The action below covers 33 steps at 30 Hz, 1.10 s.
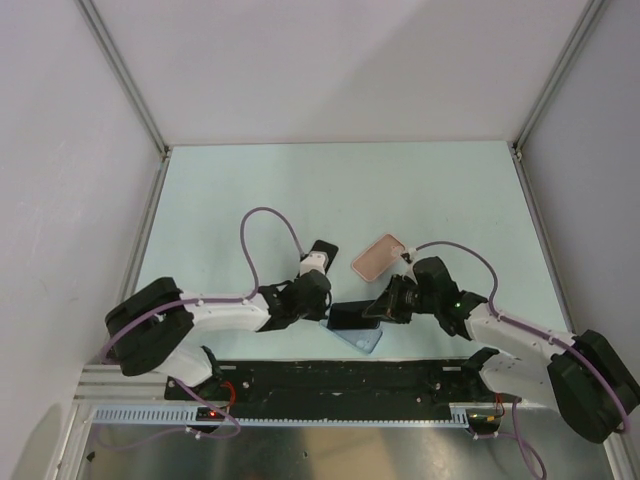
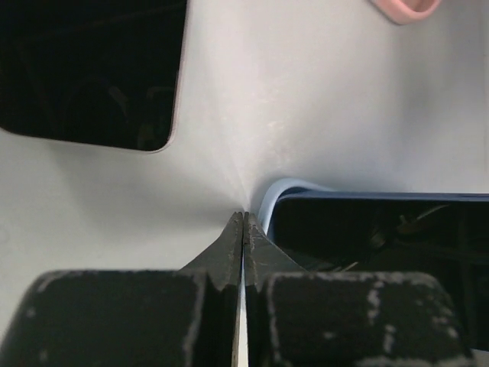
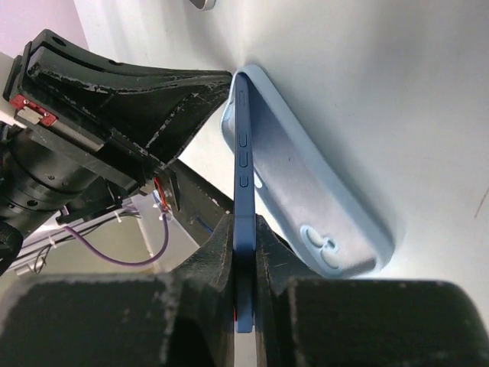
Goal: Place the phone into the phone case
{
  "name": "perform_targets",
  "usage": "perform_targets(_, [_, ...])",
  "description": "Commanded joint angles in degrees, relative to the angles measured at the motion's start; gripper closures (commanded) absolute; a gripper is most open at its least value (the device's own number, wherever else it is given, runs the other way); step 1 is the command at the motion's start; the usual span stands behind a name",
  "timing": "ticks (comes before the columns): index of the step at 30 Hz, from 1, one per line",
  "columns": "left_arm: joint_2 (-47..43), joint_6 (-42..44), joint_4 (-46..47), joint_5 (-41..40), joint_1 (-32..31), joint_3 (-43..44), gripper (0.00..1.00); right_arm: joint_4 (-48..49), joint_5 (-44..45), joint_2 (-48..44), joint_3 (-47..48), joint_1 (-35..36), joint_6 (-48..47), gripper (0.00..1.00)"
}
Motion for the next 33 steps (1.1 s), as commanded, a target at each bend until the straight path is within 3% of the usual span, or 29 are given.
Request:
perform_targets(1, [3.8, -0.8, 0.7, 2.9, -2.1, 0.4, 1.00, 5.9, -0.4, 2.9, -1.8, 0.6, 2.0, 1.00])
perform_targets(9, [1.7, -5.3, 0.7, 0.6, -2.5, -2.0, 1.00, 9.3, 4.8, 4.0, -4.7, 3.2, 6.5, 1.00])
perform_targets(18, [-12.2, -11.9, -3.1, -5.4, -2.5, -8.4, 0.98, -2.2, 9.4, -4.8, -0.3, 1.3, 3.9, 1.00])
perform_targets(25, [-15.0, -14.6, -3.2, -5.0, -2.9, -10.1, 1.00, -3.1, 9.2, 2.5, 7.7, 2.2, 3.3, 1.00])
perform_targets(33, [-11.0, -11.5, -3.5, -9.5, -0.9, -7.5, 0.98, -0.2, 10.9, 7.0, 8.8, 5.9, 5.6, 1.00])
